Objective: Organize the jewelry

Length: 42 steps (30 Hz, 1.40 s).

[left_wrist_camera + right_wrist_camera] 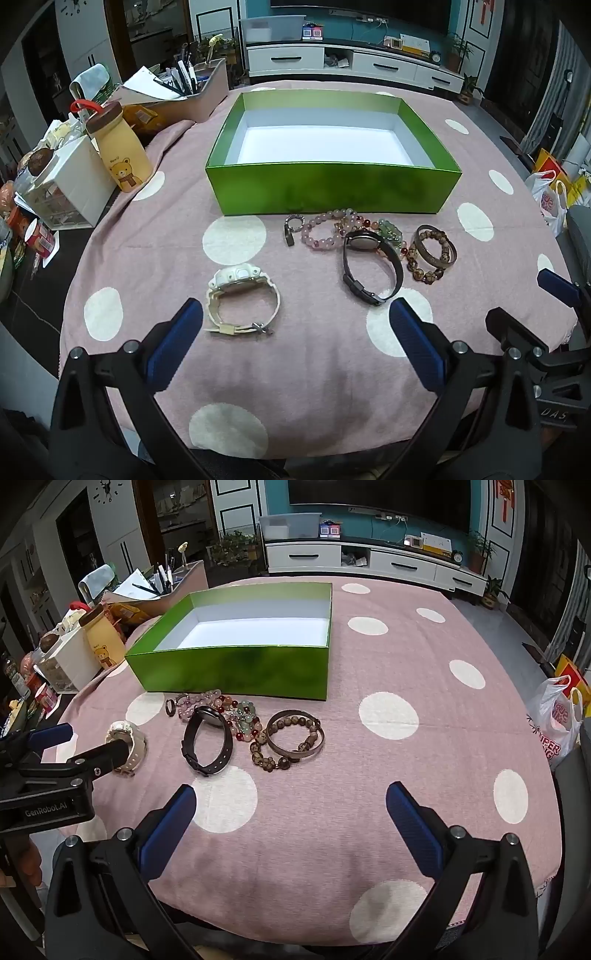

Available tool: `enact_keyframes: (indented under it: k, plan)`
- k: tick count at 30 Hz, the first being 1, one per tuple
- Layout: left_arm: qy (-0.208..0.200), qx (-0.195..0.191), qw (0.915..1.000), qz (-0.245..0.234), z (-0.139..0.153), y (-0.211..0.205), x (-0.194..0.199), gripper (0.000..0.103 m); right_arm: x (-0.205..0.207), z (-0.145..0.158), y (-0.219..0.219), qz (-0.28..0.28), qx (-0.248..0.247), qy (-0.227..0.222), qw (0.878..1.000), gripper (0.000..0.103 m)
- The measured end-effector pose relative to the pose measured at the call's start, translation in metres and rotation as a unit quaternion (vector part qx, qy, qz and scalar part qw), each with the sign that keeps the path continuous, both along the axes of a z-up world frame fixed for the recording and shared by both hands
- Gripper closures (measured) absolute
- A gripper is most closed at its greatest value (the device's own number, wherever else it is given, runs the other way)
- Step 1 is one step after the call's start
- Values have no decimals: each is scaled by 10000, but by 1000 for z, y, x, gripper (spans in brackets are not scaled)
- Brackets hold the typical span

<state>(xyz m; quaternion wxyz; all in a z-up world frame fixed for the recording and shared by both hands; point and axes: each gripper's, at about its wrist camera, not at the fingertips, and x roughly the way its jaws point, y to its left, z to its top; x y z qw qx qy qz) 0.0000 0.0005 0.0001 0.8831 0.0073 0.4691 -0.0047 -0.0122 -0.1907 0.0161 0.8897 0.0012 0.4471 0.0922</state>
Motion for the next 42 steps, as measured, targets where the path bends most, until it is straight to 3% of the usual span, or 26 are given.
enact_keyframes:
  k: [42]
  plan:
    - [29,33,10000,-17,-3,4,-2,2,2,8,-1,-16,39,-54,10000,1]
